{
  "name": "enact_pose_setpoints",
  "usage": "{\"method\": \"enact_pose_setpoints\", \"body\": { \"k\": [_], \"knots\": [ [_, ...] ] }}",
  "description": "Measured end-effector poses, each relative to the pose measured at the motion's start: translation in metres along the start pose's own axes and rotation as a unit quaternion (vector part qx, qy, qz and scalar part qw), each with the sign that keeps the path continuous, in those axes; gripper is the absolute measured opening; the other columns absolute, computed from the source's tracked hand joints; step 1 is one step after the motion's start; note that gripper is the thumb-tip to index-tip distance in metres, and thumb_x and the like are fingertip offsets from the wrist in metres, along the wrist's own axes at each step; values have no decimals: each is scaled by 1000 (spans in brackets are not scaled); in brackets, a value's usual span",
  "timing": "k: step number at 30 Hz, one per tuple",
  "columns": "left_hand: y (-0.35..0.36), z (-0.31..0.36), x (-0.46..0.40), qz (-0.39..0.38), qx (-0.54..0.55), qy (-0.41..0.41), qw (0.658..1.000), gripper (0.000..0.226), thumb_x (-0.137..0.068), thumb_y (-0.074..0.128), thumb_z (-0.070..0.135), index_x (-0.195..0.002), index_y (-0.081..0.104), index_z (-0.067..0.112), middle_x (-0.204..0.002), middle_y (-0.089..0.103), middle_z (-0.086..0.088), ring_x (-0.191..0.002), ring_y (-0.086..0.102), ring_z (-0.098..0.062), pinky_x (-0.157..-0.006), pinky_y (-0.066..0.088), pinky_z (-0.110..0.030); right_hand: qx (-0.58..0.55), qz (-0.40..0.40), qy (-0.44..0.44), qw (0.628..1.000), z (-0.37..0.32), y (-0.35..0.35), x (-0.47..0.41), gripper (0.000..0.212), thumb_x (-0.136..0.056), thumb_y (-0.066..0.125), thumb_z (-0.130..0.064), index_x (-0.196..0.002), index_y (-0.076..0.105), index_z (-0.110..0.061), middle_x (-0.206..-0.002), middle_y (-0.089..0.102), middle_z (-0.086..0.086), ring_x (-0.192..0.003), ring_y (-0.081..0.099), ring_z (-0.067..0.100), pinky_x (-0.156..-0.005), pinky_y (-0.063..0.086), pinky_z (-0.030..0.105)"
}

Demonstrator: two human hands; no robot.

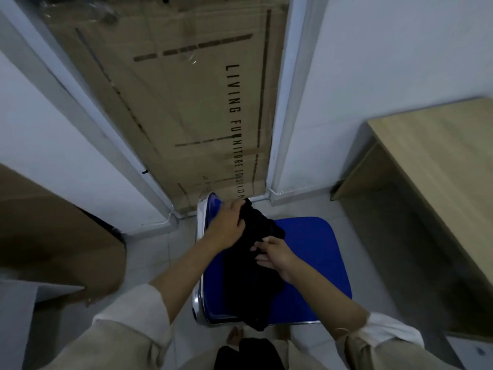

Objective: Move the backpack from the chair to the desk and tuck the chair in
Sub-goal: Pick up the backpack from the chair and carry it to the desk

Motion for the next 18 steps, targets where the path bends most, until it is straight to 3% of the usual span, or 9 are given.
{"method": "enact_pose_setpoints", "body": {
  "k": [3,5,9,12,15,17,18],
  "knots": [
    [38,3,25,-102,106,-39,988,76,-91,51,13,-148,1,13,-154,14,-15,-139,22,-28,-111,21,-32,-11,22,-17,1000,-3,-4,6,12,-98,49,-14,-89,56,-9,-89,66,4,-75,61,16,-86,55,34],
    [61,-6,40,-124,135,-64,981,93,-85,58,21,-147,-11,18,-156,7,-14,-141,15,-29,-113,18,-36,-15,44,-29,998,-5,-7,12,15,-97,51,-13,-84,56,-10,-88,66,5,-72,61,14,-81,55,32],
    [90,-7,65,-142,161,-81,973,127,-64,76,50,-146,-17,24,-159,-5,-8,-144,1,-26,-116,17,-49,-9,78,-63,995,-7,-11,25,19,-97,50,-12,-80,56,-8,-88,66,7,-71,60,15,-75,56,28],
    [100,2,75,-142,176,-98,969,132,-63,81,48,-146,-18,18,-158,-10,-7,-144,-1,-26,-116,13,-44,-11,92,-94,991,-9,-6,35,22,-97,51,-12,-76,56,-9,-89,66,9,-68,59,14,-75,57,29],
    [100,5,74,-90,205,-134,965,118,-68,80,37,-148,-4,13,-153,23,-12,-136,31,-28,-108,32,-37,-1,98,-126,987,-11,2,47,19,-97,51,-13,-79,53,-10,-86,66,6,-66,57,13,-75,56,31],
    [99,6,73,-57,203,-132,969,75,-81,69,28,-141,27,9,-134,51,-13,-111,55,-22,-88,48,-24,30,111,-149,982,-11,3,55,18,-97,52,-15,-79,52,-13,-87,67,5,-71,58,15,-83,56,38],
    [97,10,74,-39,195,-116,973,47,-88,60,22,-129,42,8,-120,61,-14,-95,59,-18,-73,48,-16,49,124,-162,978,-11,1,62,19,-96,53,-18,-78,51,-16,-87,68,5,-74,60,18,-87,55,43]
  ]
}}
Point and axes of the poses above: each hand's wrist, its own x-axis away from the middle knuckle, its own y-axis out of the palm, z = x × y, the point moved 7 cm from there along -x, towards the middle knuckle
